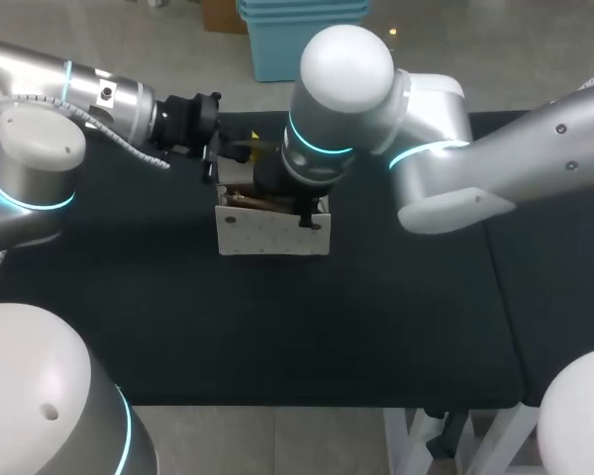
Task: Pick up the bag, open it, inspect its contents, close it, and place it on the opposite side
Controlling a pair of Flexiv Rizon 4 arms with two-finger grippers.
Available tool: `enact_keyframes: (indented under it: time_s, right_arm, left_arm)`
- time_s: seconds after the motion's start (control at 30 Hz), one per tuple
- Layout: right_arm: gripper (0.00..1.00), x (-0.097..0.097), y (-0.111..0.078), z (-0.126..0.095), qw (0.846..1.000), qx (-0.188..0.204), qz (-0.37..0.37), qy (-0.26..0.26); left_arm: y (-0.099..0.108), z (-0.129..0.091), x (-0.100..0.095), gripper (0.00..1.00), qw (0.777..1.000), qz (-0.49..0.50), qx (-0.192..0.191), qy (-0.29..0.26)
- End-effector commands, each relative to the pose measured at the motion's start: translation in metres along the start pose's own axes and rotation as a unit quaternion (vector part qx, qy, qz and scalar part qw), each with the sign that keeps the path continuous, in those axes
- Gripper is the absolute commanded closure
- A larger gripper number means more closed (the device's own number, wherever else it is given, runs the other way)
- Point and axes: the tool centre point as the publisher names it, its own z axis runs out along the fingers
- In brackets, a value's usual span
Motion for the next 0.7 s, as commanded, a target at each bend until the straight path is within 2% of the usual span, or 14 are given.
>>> enact_keyframes:
  time_s: [0.03,0.7]
  right_arm:
    - [0.00,0.0028,0.0185,0.0191,1.000,0.010,-0.005,0.010]
    - [0.00,0.0077,0.0160,0.0215,1.000,0.015,-0.002,0.016]
  left_arm:
    - [-0.0120,0.0079,0.0020,1.00,1.000,0.002,0.005,0.000]
    - [-0.0125,0.0082,0.0028,1.00,1.000,0.008,0.012,0.004]
